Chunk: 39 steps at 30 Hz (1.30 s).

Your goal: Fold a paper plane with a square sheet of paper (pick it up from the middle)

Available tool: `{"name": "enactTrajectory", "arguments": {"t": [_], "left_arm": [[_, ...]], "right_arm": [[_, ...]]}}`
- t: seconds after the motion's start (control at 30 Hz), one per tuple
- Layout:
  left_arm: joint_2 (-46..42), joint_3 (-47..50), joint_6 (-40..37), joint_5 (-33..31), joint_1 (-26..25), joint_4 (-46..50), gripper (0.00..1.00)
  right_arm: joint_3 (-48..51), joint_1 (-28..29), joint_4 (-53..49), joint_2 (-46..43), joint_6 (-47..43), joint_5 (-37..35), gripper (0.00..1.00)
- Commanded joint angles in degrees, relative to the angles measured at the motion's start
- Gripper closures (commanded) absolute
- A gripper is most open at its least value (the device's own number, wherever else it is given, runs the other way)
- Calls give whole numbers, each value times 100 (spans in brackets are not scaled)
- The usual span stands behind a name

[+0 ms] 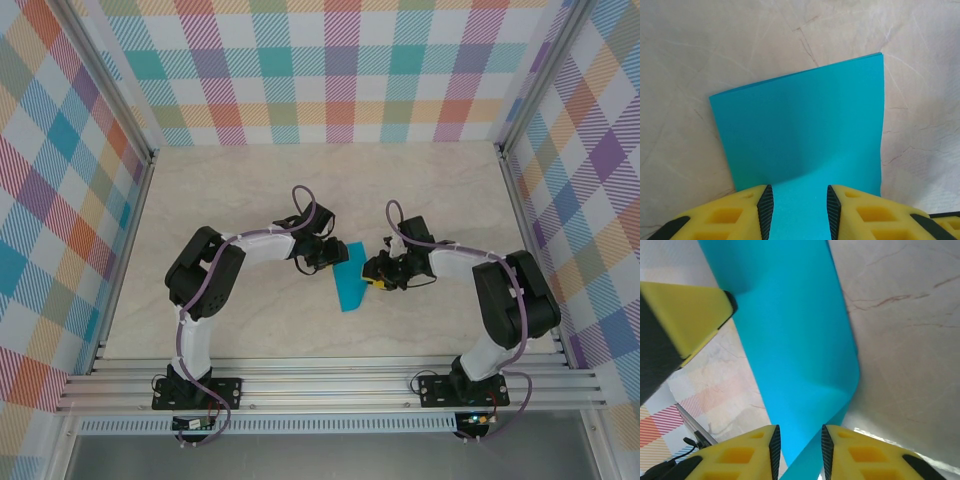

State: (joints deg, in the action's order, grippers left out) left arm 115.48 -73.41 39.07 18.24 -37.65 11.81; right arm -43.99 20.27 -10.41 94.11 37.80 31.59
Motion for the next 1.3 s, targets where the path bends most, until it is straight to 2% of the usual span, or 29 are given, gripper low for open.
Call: {"name": "enactTrajectory", "arguments": {"t": [0.0,0.37,0.53,0.9,1.27], "left_arm": [[217,-121,-261,151,-41,277,63],[212,-150,-342,5,-40,550,63],[216,-178,-341,12,-41,541,63],[254,-244,-390,39,-41,570,63],[299,-298,-527,146,-40,524,64]], "right_arm": [[-111,-32,-60,137,-158,129,71],[96,-45,-461,-328,140,-360,62],[220,-41,-294,-271,400,-245,61],[210,-42,108,22,526,108,61],[66,-100,285,270,337,70,65]]}}
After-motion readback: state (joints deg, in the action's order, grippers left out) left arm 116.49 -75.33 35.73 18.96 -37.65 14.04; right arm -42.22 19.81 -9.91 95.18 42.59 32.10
